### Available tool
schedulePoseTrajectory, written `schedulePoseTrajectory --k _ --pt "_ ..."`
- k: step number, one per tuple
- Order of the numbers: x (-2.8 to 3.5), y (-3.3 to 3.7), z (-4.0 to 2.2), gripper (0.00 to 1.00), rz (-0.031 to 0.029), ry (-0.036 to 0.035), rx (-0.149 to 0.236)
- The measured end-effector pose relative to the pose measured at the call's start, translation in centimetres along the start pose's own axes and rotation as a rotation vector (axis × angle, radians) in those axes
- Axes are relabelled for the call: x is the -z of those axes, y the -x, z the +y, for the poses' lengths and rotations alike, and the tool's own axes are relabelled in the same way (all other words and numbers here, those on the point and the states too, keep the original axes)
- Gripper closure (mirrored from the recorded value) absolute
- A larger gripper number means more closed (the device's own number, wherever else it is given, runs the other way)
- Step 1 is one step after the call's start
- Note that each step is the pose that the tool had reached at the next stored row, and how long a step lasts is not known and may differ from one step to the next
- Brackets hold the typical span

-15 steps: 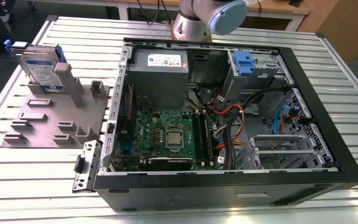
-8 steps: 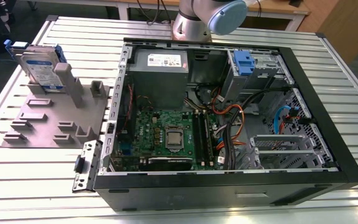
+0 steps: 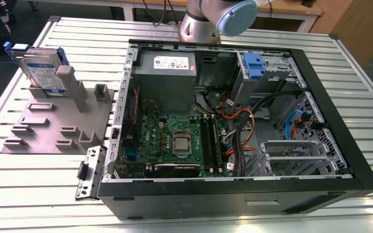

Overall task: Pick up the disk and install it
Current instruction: 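Pick up the disk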

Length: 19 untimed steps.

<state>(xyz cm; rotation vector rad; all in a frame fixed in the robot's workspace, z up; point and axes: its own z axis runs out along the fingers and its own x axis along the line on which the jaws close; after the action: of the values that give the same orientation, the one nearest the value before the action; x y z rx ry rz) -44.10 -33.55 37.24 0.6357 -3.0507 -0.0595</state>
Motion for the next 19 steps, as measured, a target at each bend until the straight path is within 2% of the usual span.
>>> schedulePoseTrajectory --k 11,19 --pt "0.0 0.0 0.0 0.89 0.0009 -0.0004 0.02" --pt "0.0 0.0 0.0 0.89 0.0035 -0.0014 0.082"
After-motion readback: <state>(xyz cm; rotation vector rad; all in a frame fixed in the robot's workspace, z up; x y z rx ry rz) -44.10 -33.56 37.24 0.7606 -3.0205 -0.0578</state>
